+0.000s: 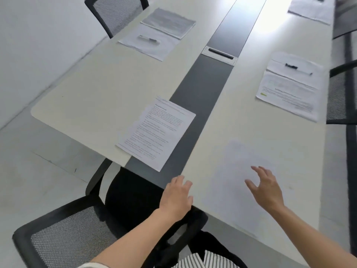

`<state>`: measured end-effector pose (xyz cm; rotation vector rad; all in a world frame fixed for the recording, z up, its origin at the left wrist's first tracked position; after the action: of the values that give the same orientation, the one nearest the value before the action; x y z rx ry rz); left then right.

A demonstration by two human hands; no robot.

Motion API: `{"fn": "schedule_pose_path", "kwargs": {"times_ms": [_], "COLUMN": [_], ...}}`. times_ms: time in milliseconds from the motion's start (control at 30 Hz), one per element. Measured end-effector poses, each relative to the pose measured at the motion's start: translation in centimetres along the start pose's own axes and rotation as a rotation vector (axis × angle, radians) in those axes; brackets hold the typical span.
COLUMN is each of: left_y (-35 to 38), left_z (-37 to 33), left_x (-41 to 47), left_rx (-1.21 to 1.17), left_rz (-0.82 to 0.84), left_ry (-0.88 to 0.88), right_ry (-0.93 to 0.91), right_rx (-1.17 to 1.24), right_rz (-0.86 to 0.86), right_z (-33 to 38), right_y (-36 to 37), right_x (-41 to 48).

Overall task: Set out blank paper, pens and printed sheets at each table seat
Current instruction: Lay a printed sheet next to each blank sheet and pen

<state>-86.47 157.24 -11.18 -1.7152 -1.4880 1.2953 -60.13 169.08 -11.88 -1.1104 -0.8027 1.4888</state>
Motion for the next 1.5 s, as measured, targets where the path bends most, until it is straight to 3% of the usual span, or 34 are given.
{"fn": "schedule_pose_path", "kwargs": {"times_ms": [200,333,467,600,733,967,1300,1500], "left_y": [4.1,6.8,8.9,9.9,9.9,9.4,5.8,3.5], "left_z": [-5.6,-8.9,-10.7,-11.2,-11.3,-11.7,-5.0,-2.3], "left_x": [-1.2,-0.7,0.6,1.1,1.1,1.3,3.3,4.6], "left_rx": [0.103,0.191,0.252,0.274,0.268,0.242,0.182,0.181], "left_rz": [0.14,0.234,0.262,0.24,0.252,0.259,0.214,0.19], "left_ry": [0.171,0.214,0.162,0.104,0.069,0.037,-0.093,-0.082], "right_ry": [0.209,0.332,0.328,0.3,0.341,0.379,0.327,0.307], "right_rx": [0.013,-0.043,0.046,0.328,0.58,0.612,0.505,0.528], "right_rz": [-0.074,0.036,0.096,-0.001,0.18,0.337,0.343,0.326], "right_z": [-8.9,-12.9,-14.4,-12.9,-7.8,-3.8,-3.9,-1.6], "right_y": [-1.0,-1.1,-1.3,-2.9,-1.4,2.5,3.0,2.7], "right_x": [-4.1,-3.9,-2.1,0.4,2.7,4.0,4.4,4.8]}}
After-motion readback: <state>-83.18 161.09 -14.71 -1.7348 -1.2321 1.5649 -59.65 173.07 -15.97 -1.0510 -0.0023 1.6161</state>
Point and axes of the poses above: each hand's wrist, its own x-axis towards the middle knuckle, its own y-axis out of the palm, z = x × y, the point moved 4 cm from there along x, towards the middle knuckle, and after that the axes turned 7 degrees about -z, right-handed, at the moved point
